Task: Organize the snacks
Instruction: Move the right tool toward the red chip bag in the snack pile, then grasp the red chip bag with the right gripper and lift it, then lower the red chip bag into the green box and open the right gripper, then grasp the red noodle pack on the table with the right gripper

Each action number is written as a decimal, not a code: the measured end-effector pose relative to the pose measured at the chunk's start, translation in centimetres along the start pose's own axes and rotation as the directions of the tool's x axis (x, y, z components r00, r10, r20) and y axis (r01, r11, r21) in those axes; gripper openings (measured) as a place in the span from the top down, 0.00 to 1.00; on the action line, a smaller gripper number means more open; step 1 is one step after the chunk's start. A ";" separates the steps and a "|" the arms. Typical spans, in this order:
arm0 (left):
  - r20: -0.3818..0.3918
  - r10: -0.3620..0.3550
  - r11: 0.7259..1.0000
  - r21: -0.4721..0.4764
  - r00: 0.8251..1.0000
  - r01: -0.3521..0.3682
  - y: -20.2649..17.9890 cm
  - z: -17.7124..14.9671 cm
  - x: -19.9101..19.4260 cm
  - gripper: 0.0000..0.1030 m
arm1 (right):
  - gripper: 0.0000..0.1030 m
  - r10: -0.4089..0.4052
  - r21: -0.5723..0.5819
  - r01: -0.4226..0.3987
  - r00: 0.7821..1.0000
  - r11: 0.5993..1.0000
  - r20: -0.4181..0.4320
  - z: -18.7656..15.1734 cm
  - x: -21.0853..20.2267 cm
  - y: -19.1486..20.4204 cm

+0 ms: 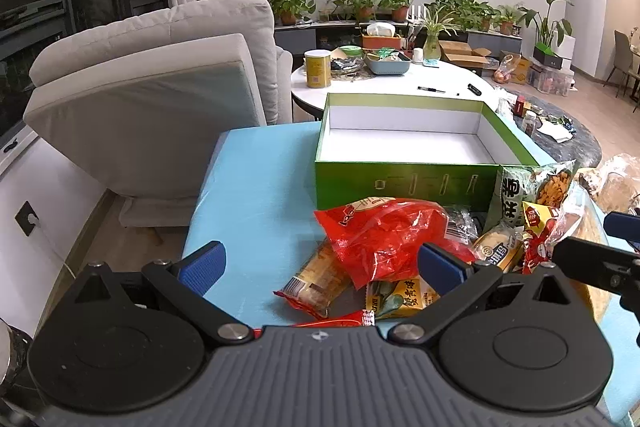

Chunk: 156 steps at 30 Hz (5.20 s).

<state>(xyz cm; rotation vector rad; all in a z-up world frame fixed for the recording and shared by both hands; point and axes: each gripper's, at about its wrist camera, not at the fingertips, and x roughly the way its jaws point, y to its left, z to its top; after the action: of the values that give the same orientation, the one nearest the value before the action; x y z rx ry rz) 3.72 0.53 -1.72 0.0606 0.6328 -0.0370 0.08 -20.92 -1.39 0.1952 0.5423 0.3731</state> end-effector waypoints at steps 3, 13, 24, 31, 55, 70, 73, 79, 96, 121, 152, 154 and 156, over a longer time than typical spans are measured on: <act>-0.007 0.001 1.000 -0.004 1.000 -0.001 0.1 -0.1 0.1 0.00 | 0.17 0.005 -0.007 -0.005 1.000 1.000 -0.008 0.0 0.2 0.0; -0.026 0.000 1.000 0.013 1.000 0.001 0.0 0.3 1.3 0.00 | 0.17 0.041 -0.006 -0.041 0.999 0.999 -0.011 0.6 1.4 0.1; -0.041 -0.003 1.000 0.022 0.999 0.004 -0.1 0.5 2.3 0.01 | 0.17 0.038 0.026 -0.037 0.999 0.999 -0.021 1.9 3.0 -0.2; -0.056 -0.013 1.000 0.022 0.998 0.015 -0.1 0.6 3.0 0.05 | 0.17 0.064 0.037 -0.062 0.996 0.997 -0.062 2.5 4.3 0.1; -0.077 -0.060 0.998 0.028 0.995 0.063 -0.1 0.8 5.0 0.11 | 0.18 0.106 0.120 -0.088 0.983 0.989 -0.150 2.8 7.4 -0.7; -0.145 -0.174 0.979 0.079 0.974 0.187 -1.7 0.8 9.0 0.15 | 0.17 0.118 0.210 -0.055 0.945 0.976 -0.304 3.7 13.2 -1.2; -0.170 -0.186 0.978 0.068 0.968 0.200 -1.4 0.8 10.0 0.14 | 0.17 0.112 0.198 -0.048 0.938 0.979 -0.328 3.6 14.1 -1.2; -0.214 -0.281 0.957 0.007 0.936 0.289 -1.0 0.7 12.0 0.23 | 0.17 0.191 0.252 -0.093 0.898 0.963 -0.398 2.9 16.1 -2.0; 0.032 -0.276 0.949 0.169 0.961 0.267 -2.5 6.2 6.1 0.37 | 0.28 0.229 0.220 -0.181 0.949 0.958 -0.215 8.2 10.7 -1.2; -0.154 -0.271 0.952 0.103 0.950 0.288 -2.2 7.8 19.7 0.37 | 0.28 0.107 0.286 -0.009 0.939 0.958 -0.328 8.3 22.4 -4.2; -0.004 -0.128 0.989 0.071 0.992 0.128 2.9 2.6 3.6 0.22 | 0.24 0.172 0.119 -0.154 0.972 0.981 -0.161 6.1 6.1 0.5; -0.018 -0.116 0.992 0.057 0.993 0.117 3.5 1.5 2.9 0.22 | 0.24 0.199 0.095 -0.185 0.966 0.978 -0.164 5.4 5.4 0.9; -0.037 -0.108 0.993 0.042 0.994 0.109 4.2 0.3 2.4 0.22 | 0.24 0.220 0.061 -0.213 0.959 0.975 -0.176 4.6 5.0 1.5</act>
<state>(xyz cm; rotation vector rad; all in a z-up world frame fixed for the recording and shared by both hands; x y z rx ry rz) 6.09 4.65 -2.69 0.0694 0.6694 -0.1552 6.06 -17.95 0.62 0.2634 0.7116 0.5974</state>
